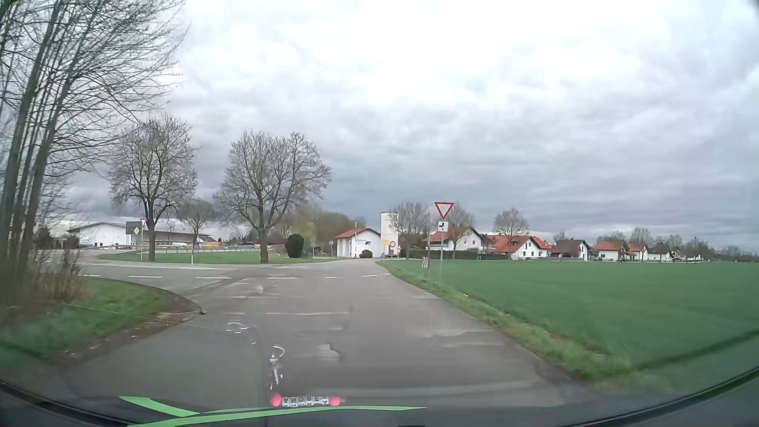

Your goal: Follow the waypoints while adhering to traffic rules and regulations

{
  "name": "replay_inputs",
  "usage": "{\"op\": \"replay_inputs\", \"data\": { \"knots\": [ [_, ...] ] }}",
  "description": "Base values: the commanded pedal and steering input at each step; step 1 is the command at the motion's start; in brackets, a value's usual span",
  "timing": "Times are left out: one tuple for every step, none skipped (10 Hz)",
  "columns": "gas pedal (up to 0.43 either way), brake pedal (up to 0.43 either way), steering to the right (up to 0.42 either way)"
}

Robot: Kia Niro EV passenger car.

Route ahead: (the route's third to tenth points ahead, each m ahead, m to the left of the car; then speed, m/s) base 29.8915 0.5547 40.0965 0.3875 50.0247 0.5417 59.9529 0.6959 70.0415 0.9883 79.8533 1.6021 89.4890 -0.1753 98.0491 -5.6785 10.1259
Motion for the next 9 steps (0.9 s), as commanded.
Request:
{"op": "replay_inputs", "data": {
  "knots": [
    [0.0, 0.134, -0.016],
    [0.0, 0.146, -0.016],
    [0.0, 0.146, -0.015],
    [0.0, 0.146, -0.015],
    [0.0, 0.14, -0.014],
    [0.0, 0.085, -0.014],
    [0.0, 0.0, -0.013],
    [0.0, 0.0, -0.013],
    [0.0, 0.0, -0.012]
  ]
}}
